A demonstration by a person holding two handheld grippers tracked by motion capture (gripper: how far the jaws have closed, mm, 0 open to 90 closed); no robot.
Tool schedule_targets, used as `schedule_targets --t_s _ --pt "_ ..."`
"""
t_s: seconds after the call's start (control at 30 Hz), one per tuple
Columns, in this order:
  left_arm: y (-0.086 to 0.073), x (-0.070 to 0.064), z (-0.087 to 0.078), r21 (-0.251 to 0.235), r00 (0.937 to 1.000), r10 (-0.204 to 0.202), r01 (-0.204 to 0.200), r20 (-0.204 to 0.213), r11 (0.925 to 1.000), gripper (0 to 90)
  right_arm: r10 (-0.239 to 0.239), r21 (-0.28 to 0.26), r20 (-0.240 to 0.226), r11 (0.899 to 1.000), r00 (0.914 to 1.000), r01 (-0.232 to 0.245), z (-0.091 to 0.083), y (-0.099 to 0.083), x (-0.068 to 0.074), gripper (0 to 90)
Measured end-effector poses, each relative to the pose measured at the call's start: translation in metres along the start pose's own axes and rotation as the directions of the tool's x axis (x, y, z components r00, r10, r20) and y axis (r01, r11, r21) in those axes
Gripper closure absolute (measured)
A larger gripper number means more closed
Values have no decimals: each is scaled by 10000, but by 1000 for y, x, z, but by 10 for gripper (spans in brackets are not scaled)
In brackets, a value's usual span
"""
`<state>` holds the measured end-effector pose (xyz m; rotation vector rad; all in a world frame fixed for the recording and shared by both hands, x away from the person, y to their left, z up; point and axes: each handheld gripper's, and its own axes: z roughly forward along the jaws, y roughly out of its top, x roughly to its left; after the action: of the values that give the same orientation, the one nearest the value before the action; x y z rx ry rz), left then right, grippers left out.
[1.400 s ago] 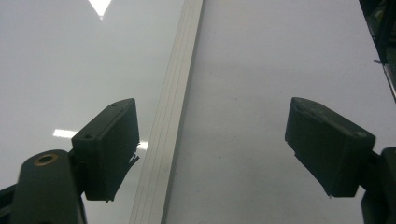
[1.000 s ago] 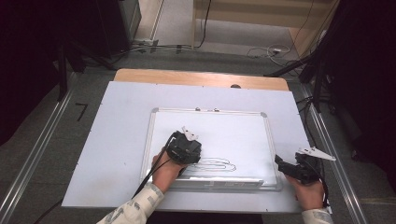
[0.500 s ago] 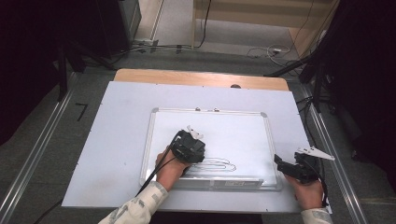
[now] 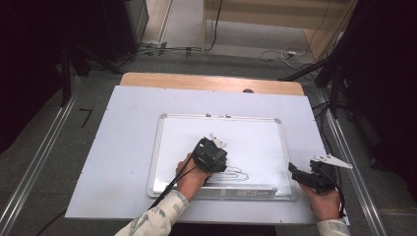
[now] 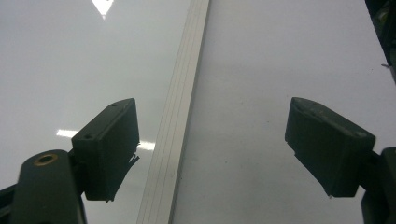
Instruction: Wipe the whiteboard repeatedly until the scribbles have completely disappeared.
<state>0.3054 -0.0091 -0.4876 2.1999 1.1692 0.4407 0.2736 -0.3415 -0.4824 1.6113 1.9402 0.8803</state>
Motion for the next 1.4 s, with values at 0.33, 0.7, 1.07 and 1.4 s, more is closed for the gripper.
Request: schedule_targets --t_s 0.33,0.7,1.07,1.4 --pt "11 -20 9 -11 9992 321 -321 236 9995 403 5 -4 -8 10000 10000 -5 0 0 0 163" --pt "24 -41 19 -6 9970 618 -618 476 9981 403 15 -1 -29 10000 10000 -15 0 0 0 163" --pt "34 -58 26 -22 9945 824 -824 649 9966 403 12 -9 -43 10000 10000 -12 0 0 0 163" --pt "44 -74 35 -17 9920 1008 -1009 759 9949 402 47 -9 -43 10000 10000 -47 0 0 -1 163"
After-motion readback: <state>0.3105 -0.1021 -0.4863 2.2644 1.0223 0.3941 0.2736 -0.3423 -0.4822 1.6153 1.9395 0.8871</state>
